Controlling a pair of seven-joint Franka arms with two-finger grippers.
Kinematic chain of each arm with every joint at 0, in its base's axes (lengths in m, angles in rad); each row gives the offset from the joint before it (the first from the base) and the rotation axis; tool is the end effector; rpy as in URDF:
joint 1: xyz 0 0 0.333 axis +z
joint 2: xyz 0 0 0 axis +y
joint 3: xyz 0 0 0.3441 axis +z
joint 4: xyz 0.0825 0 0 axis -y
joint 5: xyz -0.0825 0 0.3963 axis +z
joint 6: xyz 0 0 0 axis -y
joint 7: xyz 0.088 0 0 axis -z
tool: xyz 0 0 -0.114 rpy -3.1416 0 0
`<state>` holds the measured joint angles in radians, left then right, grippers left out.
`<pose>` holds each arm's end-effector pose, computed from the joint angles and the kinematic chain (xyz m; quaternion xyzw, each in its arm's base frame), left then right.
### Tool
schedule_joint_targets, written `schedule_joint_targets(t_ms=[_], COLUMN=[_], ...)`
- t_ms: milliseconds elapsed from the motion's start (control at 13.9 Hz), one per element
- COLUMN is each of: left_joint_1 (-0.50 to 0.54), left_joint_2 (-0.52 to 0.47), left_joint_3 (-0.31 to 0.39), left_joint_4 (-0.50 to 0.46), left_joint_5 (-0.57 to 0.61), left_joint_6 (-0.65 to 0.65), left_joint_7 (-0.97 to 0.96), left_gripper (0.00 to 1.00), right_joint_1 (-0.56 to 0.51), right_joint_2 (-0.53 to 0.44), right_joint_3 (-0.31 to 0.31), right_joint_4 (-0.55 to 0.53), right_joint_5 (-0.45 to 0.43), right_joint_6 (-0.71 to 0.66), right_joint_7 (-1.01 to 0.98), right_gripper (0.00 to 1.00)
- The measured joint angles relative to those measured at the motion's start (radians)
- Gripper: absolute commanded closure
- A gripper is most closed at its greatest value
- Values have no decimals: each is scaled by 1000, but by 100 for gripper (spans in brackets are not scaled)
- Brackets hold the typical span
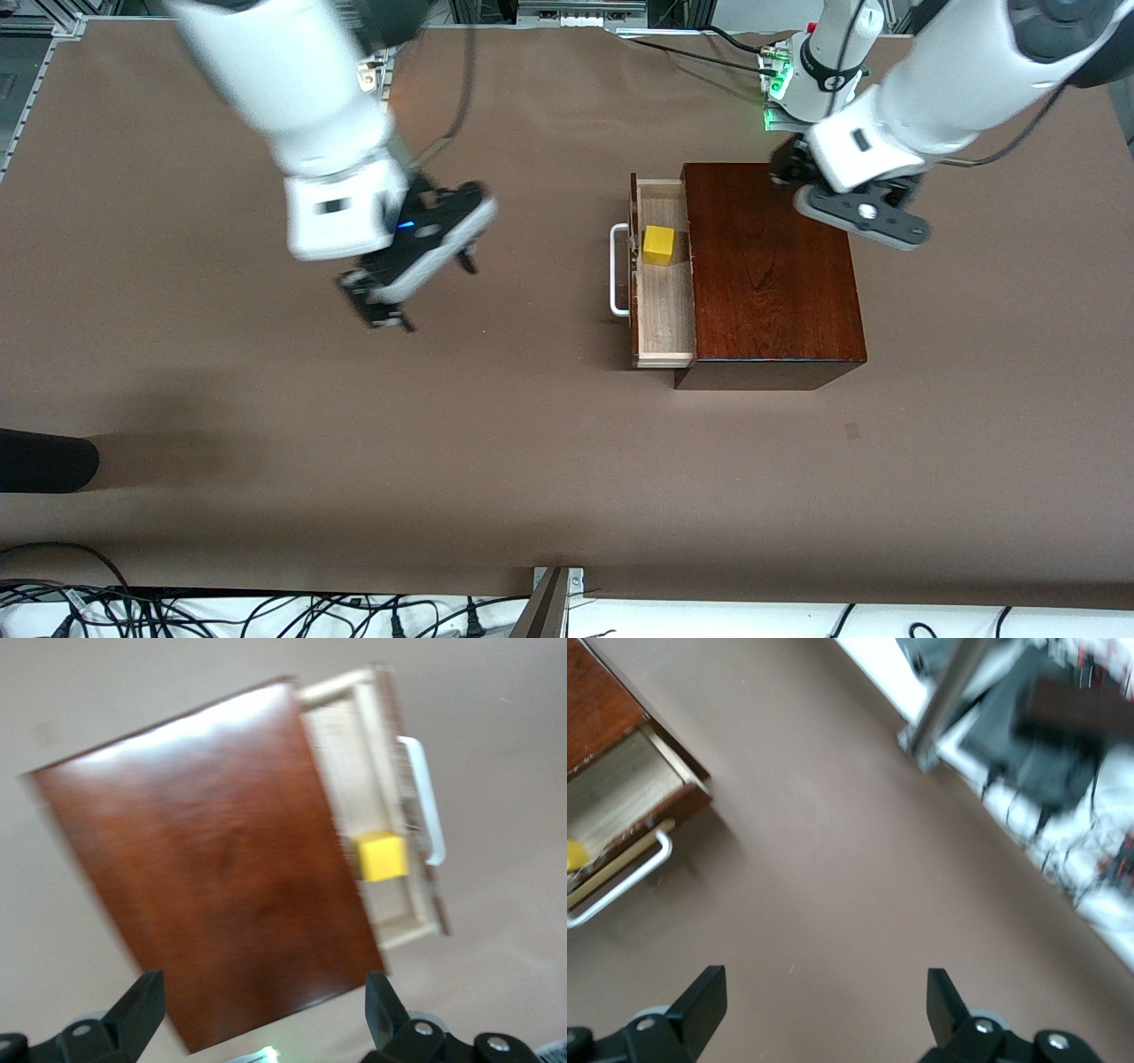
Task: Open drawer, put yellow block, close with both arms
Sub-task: 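Raise the right gripper away while the left gripper moves to the drawer, then push the drawer shut into the box with the left gripper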
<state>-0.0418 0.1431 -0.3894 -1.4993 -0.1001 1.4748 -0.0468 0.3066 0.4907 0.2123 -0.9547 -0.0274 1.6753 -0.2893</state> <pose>0.5441 -0.2457 0.5959 0.9754 -0.1911 -0.0942 0.0564 0.6556 0.3150 0.6431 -0.9193 -0.3733 -0.1149 0.0477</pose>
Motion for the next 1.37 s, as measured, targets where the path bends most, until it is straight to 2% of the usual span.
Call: schedule_joint_targets(t_ms=[216,360,575,791,935,1223,1366], left_joint_1=[-57,-112,-210,-302,-350,-422,-432], left_joint_2=[90,169,290,371,416,507,561], left_joint_3=[-57,-58,-58,-59,-59,-59,-58], left_joint_4=[42,64,72,76,78,77,75], left_joint_5=[-7,-7,-5,15,41,244,309], left_joint_6=[40,149,356,466,487,489,489], left_joint_7=[100,207,277,371,422,464,562], left_gripper=[0,0,0,0,0,0,0], right_joint_1=[-111,-114,-112,-112,-113,-111,-111], right_joint_2=[-121,-222,-373,-438,-434,-424,-423], right_joint_3=[-80,-142,-196,-275,-311,-315,-315], right_joint_4=[-138,-270,-477,-625,-663,-677,-677], right_joint_5=[75,88,86,81,66,32,27], right_joint_6=[-34,-36,-28,14,36,75,81], right_joint_7=[-1,35,147,171,171,174,175], right_gripper=[0,0,0,0,0,0,0])
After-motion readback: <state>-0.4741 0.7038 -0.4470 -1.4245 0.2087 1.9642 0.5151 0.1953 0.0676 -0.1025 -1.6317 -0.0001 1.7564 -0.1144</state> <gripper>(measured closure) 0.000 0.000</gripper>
